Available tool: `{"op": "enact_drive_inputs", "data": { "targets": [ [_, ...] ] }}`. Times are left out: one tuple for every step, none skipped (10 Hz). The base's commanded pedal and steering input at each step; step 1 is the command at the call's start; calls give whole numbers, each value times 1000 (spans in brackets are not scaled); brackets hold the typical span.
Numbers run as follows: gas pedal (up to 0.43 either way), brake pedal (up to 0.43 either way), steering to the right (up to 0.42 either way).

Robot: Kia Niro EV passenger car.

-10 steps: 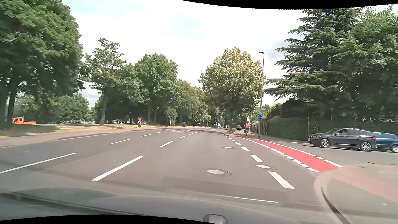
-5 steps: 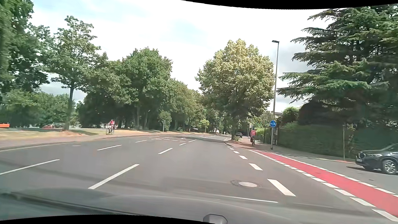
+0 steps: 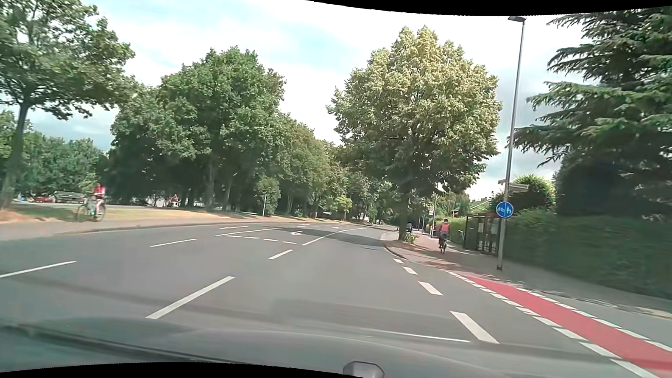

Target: Follow the waypoints while adhering to traffic rules and regulations

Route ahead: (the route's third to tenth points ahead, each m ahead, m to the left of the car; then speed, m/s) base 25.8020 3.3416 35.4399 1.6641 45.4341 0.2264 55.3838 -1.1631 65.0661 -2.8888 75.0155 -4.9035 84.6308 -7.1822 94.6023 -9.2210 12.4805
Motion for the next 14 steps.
{"op": "enact_drive_inputs", "data": {
  "targets": [
    [157, 18, 3],
    [157, 18, 3],
    [157, 18, 5],
    [157, 18, 6],
    [157, 18, 6],
    [157, 18, 6],
    [157, 18, 6],
    [157, 18, 5],
    [157, 18, 5],
    [157, 18, 6],
    [157, 18, 7],
    [157, 18, 8],
    [157, 18, 8],
    [157, 18, 10]
  ]
}}
